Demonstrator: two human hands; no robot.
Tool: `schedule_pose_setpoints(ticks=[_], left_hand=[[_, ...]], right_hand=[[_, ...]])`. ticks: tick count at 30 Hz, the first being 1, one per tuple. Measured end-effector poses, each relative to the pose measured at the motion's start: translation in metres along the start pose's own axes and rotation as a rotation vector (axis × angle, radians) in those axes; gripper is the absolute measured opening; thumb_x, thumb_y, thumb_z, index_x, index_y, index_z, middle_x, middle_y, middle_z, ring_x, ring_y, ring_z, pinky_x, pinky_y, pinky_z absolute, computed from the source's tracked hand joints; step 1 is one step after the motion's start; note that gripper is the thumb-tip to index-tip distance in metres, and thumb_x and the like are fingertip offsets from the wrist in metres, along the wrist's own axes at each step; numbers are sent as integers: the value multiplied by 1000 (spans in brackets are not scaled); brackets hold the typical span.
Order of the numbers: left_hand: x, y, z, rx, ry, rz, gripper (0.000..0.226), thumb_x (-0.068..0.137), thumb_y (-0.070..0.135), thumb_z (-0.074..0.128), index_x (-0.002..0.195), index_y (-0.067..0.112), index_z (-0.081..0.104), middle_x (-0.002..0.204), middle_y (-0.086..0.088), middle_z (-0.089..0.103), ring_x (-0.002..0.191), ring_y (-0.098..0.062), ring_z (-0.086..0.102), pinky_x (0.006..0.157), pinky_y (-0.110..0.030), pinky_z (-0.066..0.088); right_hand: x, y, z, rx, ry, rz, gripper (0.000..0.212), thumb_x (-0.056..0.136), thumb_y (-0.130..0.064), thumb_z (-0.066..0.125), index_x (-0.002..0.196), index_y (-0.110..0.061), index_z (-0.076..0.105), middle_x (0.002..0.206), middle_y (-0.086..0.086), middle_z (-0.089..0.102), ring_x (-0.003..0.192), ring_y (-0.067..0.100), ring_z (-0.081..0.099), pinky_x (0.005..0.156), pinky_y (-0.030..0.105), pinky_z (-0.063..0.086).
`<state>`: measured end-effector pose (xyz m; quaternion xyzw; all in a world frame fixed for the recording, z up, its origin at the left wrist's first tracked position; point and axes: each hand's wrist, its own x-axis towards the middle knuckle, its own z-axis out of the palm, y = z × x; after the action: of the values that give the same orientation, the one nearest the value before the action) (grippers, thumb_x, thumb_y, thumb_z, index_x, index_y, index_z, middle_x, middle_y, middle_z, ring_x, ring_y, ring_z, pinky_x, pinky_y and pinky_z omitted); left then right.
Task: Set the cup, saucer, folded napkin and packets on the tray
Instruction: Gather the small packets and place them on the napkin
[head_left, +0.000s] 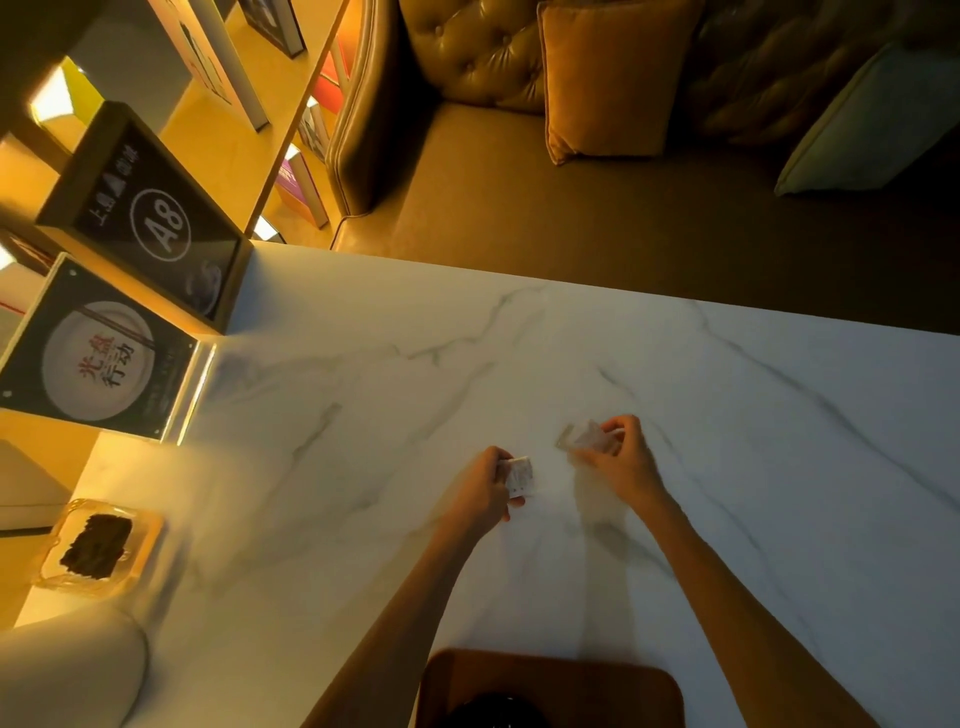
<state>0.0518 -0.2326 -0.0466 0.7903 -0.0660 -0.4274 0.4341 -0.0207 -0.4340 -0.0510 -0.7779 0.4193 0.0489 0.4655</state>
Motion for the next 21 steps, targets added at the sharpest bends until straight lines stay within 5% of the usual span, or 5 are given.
schedule_pose_setpoints(ticks=[6,10,14,17,21], left_hand=[[-8,-3,-5,-120,27,18,27,103,17,34,106,-1,53,78,-12,60,51,-13,55,53,-27,47],[-9,-10,-13,-175,-28,9,35,103,34,39,111,3,53,85,-12,62,62,-20,57,58,-32,50],[-3,-19,-17,-50,-50,57,17,95,12,51,111,15,52,96,-7,64,69,-13,62,56,-24,52],[-1,-19,-11,-35,-13,92,19,95,8,44,111,17,50,104,-7,64,82,-14,67,63,-29,55],[0,-16,-3,234,129,291,21,98,13,42,117,21,48,108,0,57,91,-16,56,74,-22,46]], right_hand=[[-33,-19,45,-193,-374,-324,40,71,-37,81,95,-36,48,97,-7,58,84,9,60,66,19,52],[-36,-21,60,-281,-291,-383,41,75,-32,80,107,-23,55,111,2,46,88,11,56,71,15,48],[-40,-23,68,-257,-251,-433,35,82,-19,74,113,-11,59,117,10,58,102,20,58,84,20,50],[-45,-14,68,-45,-130,-315,33,92,-17,62,125,-15,56,121,-2,62,107,8,58,82,2,43],[-52,-5,69,61,-27,-254,24,94,-18,59,116,-27,62,108,-16,66,96,-3,62,81,3,48]])
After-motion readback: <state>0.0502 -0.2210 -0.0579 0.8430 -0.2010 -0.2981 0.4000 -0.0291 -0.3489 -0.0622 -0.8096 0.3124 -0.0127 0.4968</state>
